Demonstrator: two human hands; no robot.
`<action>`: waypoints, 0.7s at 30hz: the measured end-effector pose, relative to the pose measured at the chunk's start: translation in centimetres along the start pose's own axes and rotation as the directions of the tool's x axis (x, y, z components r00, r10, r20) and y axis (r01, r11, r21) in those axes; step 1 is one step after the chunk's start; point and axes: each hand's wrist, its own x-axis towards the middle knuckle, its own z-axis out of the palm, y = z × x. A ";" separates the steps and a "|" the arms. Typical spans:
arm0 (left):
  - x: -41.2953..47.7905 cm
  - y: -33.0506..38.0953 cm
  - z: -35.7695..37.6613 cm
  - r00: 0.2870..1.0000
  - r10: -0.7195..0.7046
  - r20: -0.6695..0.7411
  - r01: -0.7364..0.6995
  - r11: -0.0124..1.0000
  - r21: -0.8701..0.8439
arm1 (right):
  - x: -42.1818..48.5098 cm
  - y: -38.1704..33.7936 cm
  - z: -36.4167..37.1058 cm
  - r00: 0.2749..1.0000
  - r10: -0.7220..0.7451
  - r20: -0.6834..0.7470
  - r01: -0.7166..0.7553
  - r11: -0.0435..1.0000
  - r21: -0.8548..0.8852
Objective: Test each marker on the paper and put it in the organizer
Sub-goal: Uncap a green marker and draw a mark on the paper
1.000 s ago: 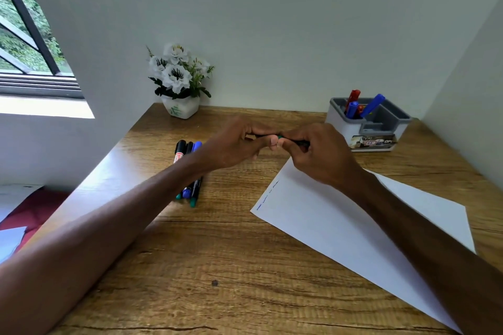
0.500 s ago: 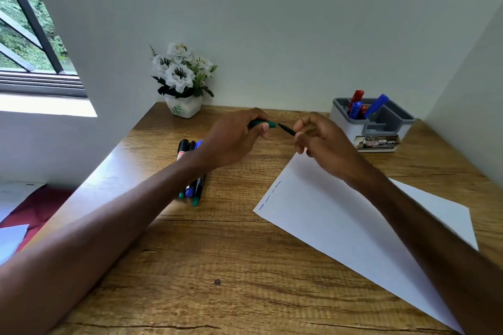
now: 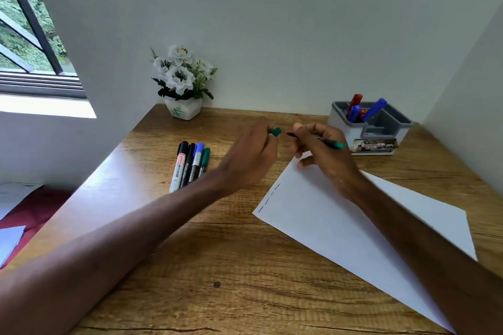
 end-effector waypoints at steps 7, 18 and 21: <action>-0.3 1.4 0.3 0.966 -0.084 0.245 0.048 0.988 0.148 | 0.1 -0.4 -0.3 0.998 0.054 -0.024 -0.052 0.996 0.071; 0.5 0.8 -0.5 0.919 -0.245 0.309 0.191 0.962 0.196 | -2.8 0.0 -2.5 0.994 0.097 -0.056 -0.092 0.993 0.077; 0.4 0.9 -0.4 0.924 -0.248 0.292 0.201 0.963 0.182 | -3.0 0.2 -1.9 0.982 0.168 -0.086 -0.159 0.982 0.105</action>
